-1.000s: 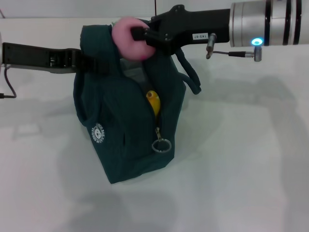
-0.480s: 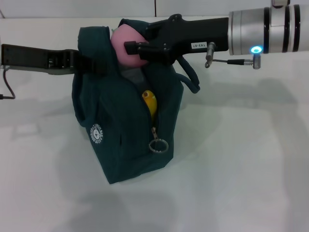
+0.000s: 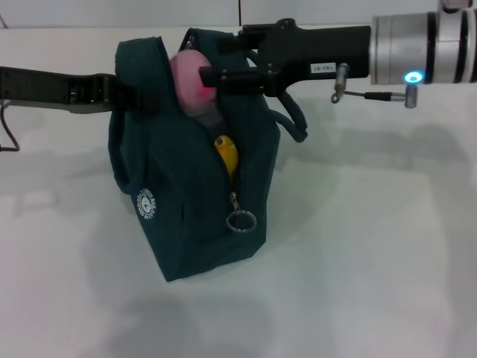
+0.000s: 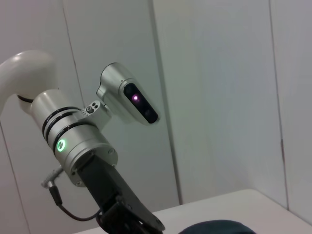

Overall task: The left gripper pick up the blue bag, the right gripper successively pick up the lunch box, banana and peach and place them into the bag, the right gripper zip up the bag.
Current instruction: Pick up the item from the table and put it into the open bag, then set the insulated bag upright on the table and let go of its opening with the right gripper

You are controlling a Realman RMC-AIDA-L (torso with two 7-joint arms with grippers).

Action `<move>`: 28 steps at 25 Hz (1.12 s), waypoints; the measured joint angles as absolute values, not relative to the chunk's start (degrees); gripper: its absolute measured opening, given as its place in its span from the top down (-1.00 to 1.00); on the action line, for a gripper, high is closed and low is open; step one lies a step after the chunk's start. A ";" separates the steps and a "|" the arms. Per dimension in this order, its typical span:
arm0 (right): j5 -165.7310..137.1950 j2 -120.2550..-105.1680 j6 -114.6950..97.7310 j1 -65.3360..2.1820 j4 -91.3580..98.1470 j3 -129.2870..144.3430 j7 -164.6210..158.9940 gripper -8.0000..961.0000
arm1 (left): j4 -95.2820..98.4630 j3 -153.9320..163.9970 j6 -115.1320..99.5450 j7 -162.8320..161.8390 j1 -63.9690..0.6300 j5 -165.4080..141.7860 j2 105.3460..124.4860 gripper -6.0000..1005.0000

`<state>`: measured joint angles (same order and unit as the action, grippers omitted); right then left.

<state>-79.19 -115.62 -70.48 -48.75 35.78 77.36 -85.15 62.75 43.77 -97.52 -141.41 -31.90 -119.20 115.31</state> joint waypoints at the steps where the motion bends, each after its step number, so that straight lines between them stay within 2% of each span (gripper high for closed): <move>1: -79.19 -115.56 -70.48 -48.18 36.43 77.37 -85.38 -0.21 | 62.75 43.76 -97.52 -141.41 -31.90 -119.24 115.31 0.92; 6: -79.46 -115.40 -70.46 -44.40 40.53 74.63 -86.23 -0.36 | 62.76 43.77 -97.52 -141.41 -31.86 -119.29 115.23 0.92; 8: -79.97 -115.08 -69.77 -42.37 41.72 71.90 -86.27 -0.36 | 62.76 43.76 -97.52 -141.41 -31.79 -119.29 115.21 0.92; 14: -81.44 -112.18 -66.64 -39.77 38.86 67.82 -86.36 -0.35 | 62.76 43.76 -97.53 -141.42 -31.65 -119.30 115.21 0.92; 16: -82.13 -111.75 -65.39 -39.59 37.28 67.86 -86.29 -0.35 | 62.76 43.77 -97.57 -141.42 -31.63 -119.30 115.22 0.92; 19: -85.07 -112.48 -63.50 -39.86 36.32 67.85 -86.22 -0.35 | 62.76 43.77 -97.59 -141.41 -31.65 -119.30 115.22 0.92; 22: -88.44 -114.42 -61.70 -40.83 36.51 68.09 -86.19 -0.35 | 62.76 43.77 -97.57 -141.41 -31.79 -119.29 115.23 0.92; 24: -90.00 -115.21 -61.10 -41.94 36.55 68.57 -86.22 -0.35 | 62.76 43.80 -97.57 -141.42 -31.88 -119.29 115.23 0.92; 28: -90.61 -115.61 -60.53 -43.94 35.39 70.41 -86.32 -0.34 | 62.75 43.94 -97.56 -141.42 -31.98 -119.27 115.43 0.92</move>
